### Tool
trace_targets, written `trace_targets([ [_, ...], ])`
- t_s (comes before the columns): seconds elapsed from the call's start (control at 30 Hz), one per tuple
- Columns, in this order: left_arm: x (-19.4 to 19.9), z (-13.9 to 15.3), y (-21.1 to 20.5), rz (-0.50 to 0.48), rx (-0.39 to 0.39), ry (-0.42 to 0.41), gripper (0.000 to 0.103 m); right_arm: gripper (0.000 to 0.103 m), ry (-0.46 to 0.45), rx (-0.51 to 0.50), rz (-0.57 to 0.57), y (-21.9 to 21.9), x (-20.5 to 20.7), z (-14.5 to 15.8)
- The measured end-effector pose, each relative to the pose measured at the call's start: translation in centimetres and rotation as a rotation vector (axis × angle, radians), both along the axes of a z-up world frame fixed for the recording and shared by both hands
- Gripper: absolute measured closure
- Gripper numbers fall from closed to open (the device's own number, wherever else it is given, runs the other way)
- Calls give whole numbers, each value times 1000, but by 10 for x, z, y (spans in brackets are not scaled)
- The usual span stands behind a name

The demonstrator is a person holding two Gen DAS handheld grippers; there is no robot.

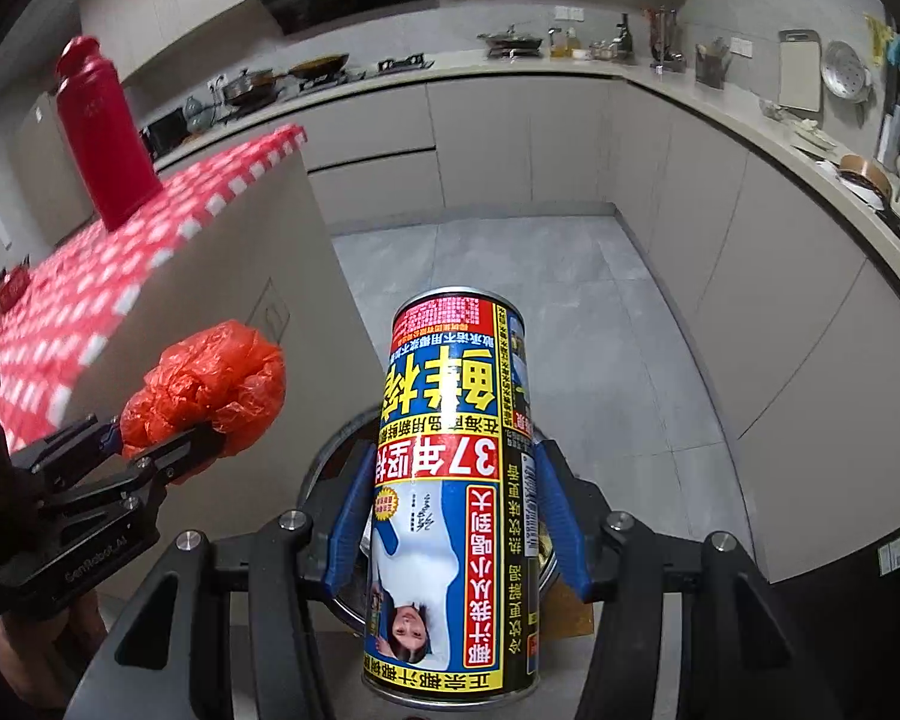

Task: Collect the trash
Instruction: 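Lift red bag and spray can and carry them over the black bin, then open both tools to drop red bag and spray can into the bin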

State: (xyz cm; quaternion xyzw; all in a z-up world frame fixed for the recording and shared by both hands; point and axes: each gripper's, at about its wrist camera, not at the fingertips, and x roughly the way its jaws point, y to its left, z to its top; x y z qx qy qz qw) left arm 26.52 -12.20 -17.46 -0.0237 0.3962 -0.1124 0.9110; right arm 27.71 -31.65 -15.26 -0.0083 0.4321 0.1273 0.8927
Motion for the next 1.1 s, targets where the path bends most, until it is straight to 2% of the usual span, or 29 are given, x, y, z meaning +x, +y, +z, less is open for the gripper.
trace_targets([
  [0.6,8,-59,-25,-20,28,115,62,47,145,-43,115,11,20,-88],
  [0.67,15,-64,-29,-36,44,138,55,47,141,-73,137,13,25,-94],
  [0.73,22,-67,-20,53,110,136,31,7,116,-119,87,7,31,-95],
  [0.77,25,-67,-9,105,115,138,14,0,79,-107,61,1,33,-90],
  [0.8,26,-66,0,142,98,141,9,0,60,-110,33,-6,34,-84],
  [0.87,25,-68,14,177,79,155,7,0,46,-121,3,-14,37,-80],
  [1.1,6,-66,3,131,102,134,5,0,48,-147,14,-7,36,-81],
])
